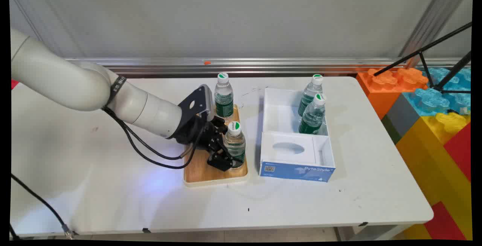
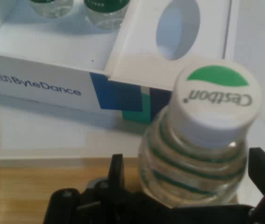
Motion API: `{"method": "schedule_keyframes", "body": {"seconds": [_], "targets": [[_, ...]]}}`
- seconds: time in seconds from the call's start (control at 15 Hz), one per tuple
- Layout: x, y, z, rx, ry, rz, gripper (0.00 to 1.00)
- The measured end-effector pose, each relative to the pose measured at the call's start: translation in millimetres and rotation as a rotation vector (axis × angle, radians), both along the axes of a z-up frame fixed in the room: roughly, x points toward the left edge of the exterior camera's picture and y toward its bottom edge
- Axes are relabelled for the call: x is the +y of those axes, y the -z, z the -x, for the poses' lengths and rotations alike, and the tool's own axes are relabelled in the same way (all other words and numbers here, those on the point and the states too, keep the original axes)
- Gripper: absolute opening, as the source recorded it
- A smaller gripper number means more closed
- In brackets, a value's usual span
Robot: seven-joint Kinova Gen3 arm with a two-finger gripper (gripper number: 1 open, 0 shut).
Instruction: Pick up the green bottle from the white box
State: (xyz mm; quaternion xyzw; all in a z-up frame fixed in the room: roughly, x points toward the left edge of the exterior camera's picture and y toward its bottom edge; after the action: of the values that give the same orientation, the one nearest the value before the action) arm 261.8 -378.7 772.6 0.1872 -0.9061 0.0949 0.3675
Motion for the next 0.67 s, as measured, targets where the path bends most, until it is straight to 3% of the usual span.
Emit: {"method": "schedule_keyframes", "body": {"seconds": [0.33,0.67], "targets": [[-1.4,-12.2,-7.1,-0.001,0.006,-0.007,1.0],[-1.1,-52.7,-25.5,-0.017,0.013,-0.013,1.0]]}}
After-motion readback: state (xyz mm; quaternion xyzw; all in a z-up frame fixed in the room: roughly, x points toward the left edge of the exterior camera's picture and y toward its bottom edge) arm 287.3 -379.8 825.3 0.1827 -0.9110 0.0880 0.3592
